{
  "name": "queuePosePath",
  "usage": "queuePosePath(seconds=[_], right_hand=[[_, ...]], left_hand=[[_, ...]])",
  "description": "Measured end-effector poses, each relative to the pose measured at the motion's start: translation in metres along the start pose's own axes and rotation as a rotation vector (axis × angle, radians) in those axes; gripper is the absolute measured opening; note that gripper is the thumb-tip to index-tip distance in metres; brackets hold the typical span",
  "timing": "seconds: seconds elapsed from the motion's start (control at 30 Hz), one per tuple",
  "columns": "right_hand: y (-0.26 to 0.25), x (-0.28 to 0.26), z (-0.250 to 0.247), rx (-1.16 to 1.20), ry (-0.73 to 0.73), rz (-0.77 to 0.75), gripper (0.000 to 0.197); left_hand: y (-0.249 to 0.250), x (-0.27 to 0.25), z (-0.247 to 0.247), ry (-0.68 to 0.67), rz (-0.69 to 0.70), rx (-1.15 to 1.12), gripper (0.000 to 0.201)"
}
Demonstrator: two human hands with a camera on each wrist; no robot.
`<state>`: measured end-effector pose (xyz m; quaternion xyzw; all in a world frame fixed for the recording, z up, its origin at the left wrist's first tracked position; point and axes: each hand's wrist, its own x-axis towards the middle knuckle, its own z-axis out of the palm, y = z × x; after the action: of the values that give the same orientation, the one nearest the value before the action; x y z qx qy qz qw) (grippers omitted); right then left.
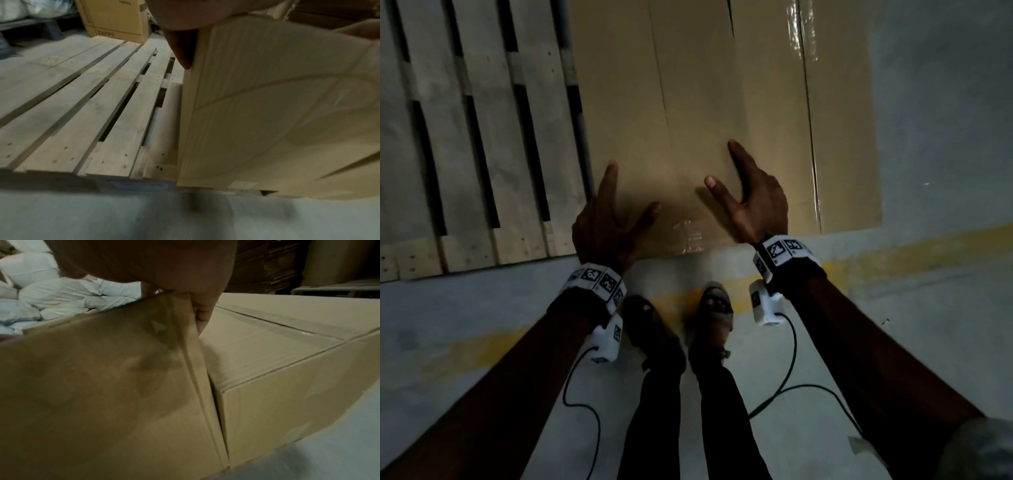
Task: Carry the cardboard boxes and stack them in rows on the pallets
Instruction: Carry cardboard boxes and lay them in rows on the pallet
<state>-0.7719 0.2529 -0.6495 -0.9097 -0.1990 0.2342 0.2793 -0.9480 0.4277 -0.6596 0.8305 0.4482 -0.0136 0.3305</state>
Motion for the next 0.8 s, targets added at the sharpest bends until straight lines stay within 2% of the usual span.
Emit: queuePosePath(seconds=[0.17, 0.27, 0.37, 0.5, 0.63, 0.73, 0.8], right_hand=[[0.007, -0.003, 0.011, -0.084, -0.046, 0.016, 0.087], [0.012, -0.008, 0.02, -0.158, -0.023, -0.012, 0.085], [0.024, -0.004, 0.02, -0.207, 0.004, -0.026, 0.076], [0.041, 0.001, 0.006, -0.127, -0.039, -0.077, 0.066], [0.049, 0.0, -0.009, -0.173, -0.109, -0.135, 0.062], [0.055, -0.004, -0.01, -0.069, -0.106, -0.117, 0.06], [0.056, -0.004, -0.007, 0.164, -0.091, -0.014, 0.058]], left_hand=[[-0.001, 0.009, 0.009, 0.019, 0.006, -0.001, 0.096], [-0.009, 0.01, 0.014, -0.046, -0.009, 0.017, 0.098], [-0.019, 0.005, 0.018, -0.161, 0.04, 0.042, 0.1], [-0.036, -0.003, 0.018, -0.274, 0.105, 0.054, 0.099], [-0.04, -0.001, 0.011, -0.329, 0.054, 0.023, 0.114], [-0.034, -0.004, 0.011, -0.384, -0.001, -0.014, 0.12], [-0.028, -0.008, 0.016, -0.376, -0.055, -0.051, 0.119]])
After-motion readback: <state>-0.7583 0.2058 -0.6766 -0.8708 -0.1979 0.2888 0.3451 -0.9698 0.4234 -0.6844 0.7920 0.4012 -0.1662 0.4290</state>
